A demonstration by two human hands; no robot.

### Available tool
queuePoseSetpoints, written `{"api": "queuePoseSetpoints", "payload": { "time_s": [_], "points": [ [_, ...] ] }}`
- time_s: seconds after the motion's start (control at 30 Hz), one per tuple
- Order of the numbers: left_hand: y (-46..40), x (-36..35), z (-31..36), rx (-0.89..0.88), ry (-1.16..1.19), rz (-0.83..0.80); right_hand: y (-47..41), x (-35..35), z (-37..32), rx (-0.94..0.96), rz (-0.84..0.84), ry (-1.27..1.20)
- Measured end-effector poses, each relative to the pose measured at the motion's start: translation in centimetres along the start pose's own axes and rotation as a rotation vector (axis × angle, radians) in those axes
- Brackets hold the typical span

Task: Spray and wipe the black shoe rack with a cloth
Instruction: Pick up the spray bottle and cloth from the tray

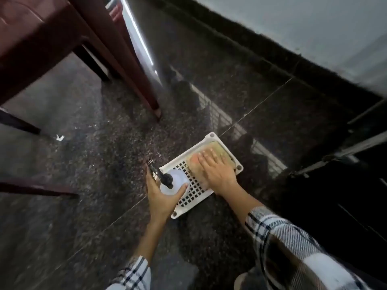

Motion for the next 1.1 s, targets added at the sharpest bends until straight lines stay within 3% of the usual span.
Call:
{"api": "queuePoseSetpoints", "payload": {
  "time_s": [0.2, 0.47, 0.53, 0.7, 0.77, 0.83, 0.9, 1.1],
  "points": [
    [-1.4, -1.6, -1.2, -0.049, 0.083, 0.137, -5.0, -1.1, 0.7, 0.07, -0.123, 0.204],
    [-2.1, -2.5, -1.1, -0.038, 0.14, 0.151, -7.9, -1.2, 0.8, 0.046, -0.117, 0.448],
    [-1.8, -2.6, -0.9, -0.062, 0.149, 0.143, -8.0, -0.8, 1.2, -0.004, -0.13, 0.41],
    [-1.5, -2.6, 0.2, -0.031, 0.167, 0.133, -6.5, 0.2, 2.3, -0.079, -0.134, 0.038],
    [-1.2, -2.2, 1.1, -0.08, 0.134, 0.067, -5.5, 0.9, 2.8, -0.138, -0.179, -0.247],
    [-0.8, -1.5, 2.0, -0.138, 0.092, -0.004, -4.1, 2.5, 3.5, -0.038, -0.207, -0.208],
    [-0.1, -0.3, 3.9, -0.178, 0.08, -0.033, -2.1, 5.1, 4.3, -0.082, -0.196, -0.442],
    [2.5, 3.7, 13.5, -0.422, 0.195, -0.155, 6.8, 14.3, 6.2, -0.048, 0.175, -0.881]
  ]
}}
Point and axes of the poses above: each hand's wrist, its own y-axis away from the middle knuckle, its own x-axis out of the back of the hand, z = x × y, the point moved 2 cm from there along -y, towards the middle knuckle, and after that the axes turned 2 degrees about -y, right-handed, at the moved point
